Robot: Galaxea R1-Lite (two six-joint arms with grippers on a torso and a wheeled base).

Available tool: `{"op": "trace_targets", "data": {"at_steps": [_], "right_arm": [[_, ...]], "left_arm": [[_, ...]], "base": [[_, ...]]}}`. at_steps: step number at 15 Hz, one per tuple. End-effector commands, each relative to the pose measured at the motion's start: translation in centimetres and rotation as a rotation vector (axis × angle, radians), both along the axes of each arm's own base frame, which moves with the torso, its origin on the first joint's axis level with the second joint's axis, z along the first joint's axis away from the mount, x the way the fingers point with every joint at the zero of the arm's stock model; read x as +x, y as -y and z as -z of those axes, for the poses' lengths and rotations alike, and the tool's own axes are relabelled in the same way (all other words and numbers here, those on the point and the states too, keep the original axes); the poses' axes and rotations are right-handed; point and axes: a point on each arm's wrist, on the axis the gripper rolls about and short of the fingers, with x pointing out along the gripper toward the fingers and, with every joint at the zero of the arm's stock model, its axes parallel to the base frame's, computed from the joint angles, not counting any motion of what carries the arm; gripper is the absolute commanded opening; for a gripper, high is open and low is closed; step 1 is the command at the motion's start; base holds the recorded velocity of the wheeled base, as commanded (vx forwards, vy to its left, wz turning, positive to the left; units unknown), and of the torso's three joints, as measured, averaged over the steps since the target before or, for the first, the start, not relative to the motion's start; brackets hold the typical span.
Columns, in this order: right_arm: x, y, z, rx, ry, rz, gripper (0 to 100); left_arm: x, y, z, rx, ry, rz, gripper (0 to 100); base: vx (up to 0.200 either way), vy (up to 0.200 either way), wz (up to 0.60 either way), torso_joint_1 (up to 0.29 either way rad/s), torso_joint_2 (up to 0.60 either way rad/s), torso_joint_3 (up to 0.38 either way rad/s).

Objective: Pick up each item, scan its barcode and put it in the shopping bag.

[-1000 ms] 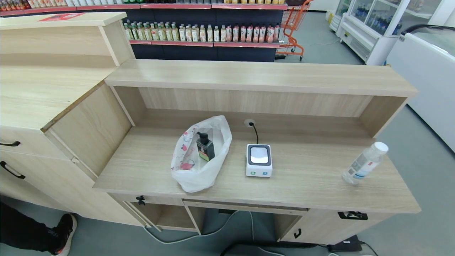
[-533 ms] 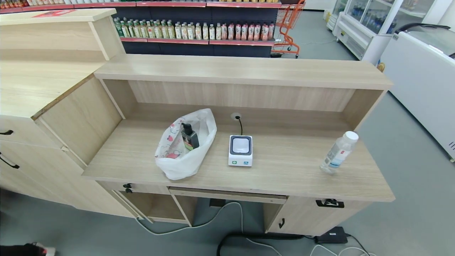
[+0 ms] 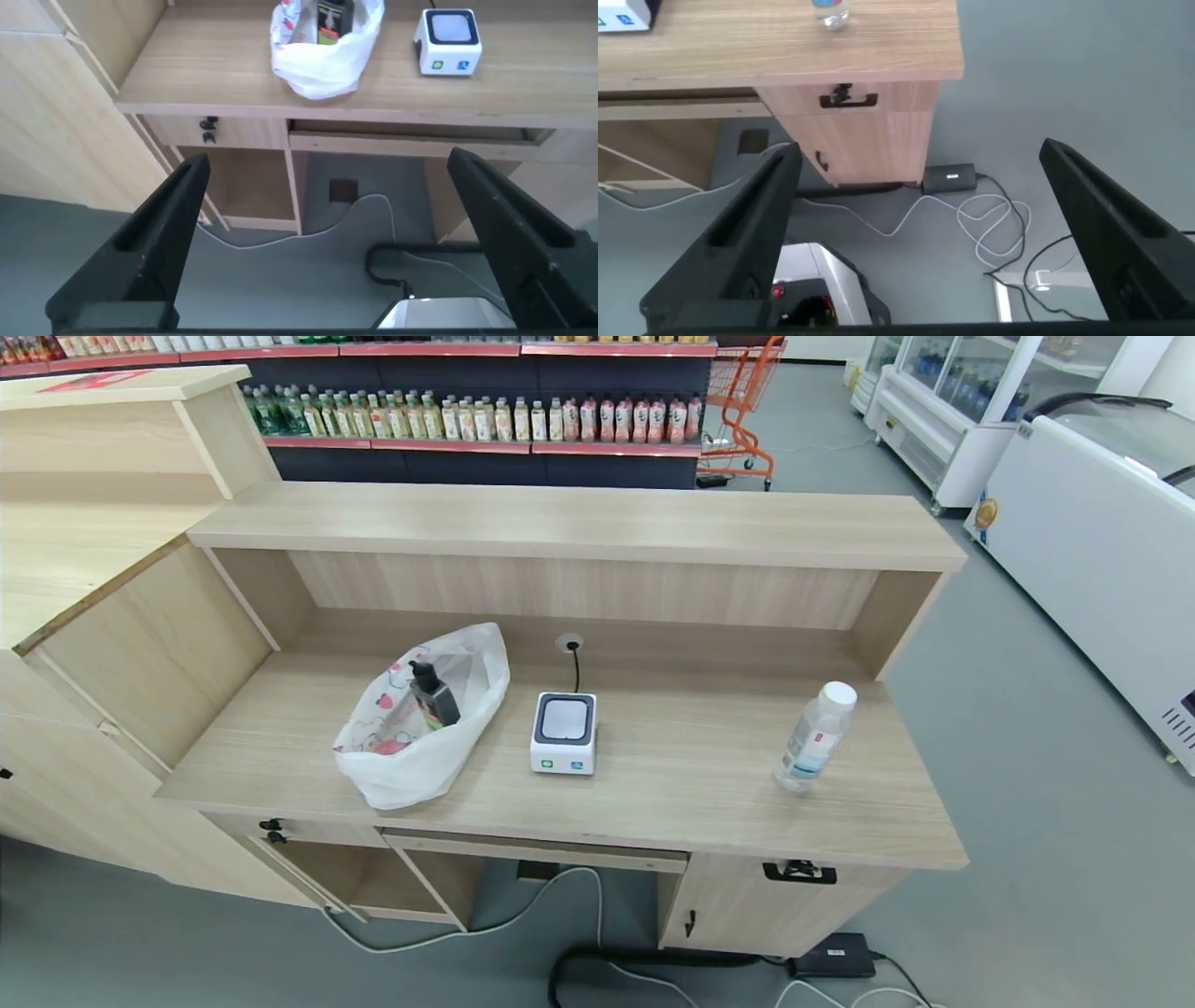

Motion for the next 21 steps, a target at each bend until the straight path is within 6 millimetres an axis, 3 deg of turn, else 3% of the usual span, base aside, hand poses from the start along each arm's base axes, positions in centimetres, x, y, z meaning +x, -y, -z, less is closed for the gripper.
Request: {"op": "trace_targets", "data": {"at_steps": [1, 6, 9, 11, 12, 13, 15, 17, 21], "right_arm": [[0.1, 0.0, 0.0, 0.0, -0.006, -0.001, 100], [0.1, 0.0, 0.0, -0.011, -0.009, -0.015, 100], [0.0, 0.0, -0.2, -0.042, 0.002, -0.025, 100], [0.2, -0.2, -3.5, -0.029, 0.045, -0.164, 100], [1.9, -0.4, -7.0, -0.02, 0.011, -0.223, 100], [4.2, -0.7, -8.6, -0.018, -0.023, -0.245, 100], [9.0, -1.2, -9.5, -0.003, -0.078, -0.244, 100], [13.2, -2.2, -7.9, 0.027, -0.183, -0.28, 100], [15.9, -4.4, -3.6, 0.035, -0.383, -0.381, 100]], "left_arm": [[0.2, 0.0, -0.1, 0.004, -0.027, 0.007, 100], [0.4, -0.1, -0.1, -0.007, -0.047, 0.027, 100], [0.3, -0.1, -0.1, -0.046, -0.045, 0.022, 100], [0.3, -0.1, -0.1, -0.046, -0.045, 0.022, 100], [0.3, -0.1, -0.1, -0.046, -0.045, 0.022, 100], [0.3, -0.1, -0.1, -0.046, -0.045, 0.022, 100], [0.3, -0.1, -0.1, -0.046, -0.045, 0.022, 100], [0.3, -0.1, -0.1, -0.046, -0.045, 0.022, 100], [0.3, -0.1, -0.1, -0.046, -0.045, 0.022, 100]], "base": [[0.2, -0.2, 0.0, 0.002, 0.0, 0.007], [0.2, -0.2, 0.0, -0.001, 0.0, 0.003], [0.0, -0.067, 0.0, 0.004, 0.0, 0.001], [0.0, 0.0, 0.0, 0.0, 0.0, 0.0], [0.0, 0.0, 0.0, 0.0, 0.0, 0.0], [0.0, 0.0, 0.0, 0.0, 0.0, 0.0], [0.0, 0.0, 0.0, 0.0, 0.0, 0.0], [0.0, 0.0, 0.0, 0.0, 0.0, 0.0], [0.0, 0.0, 0.0, 0.0, 0.0, 0.0]]}}
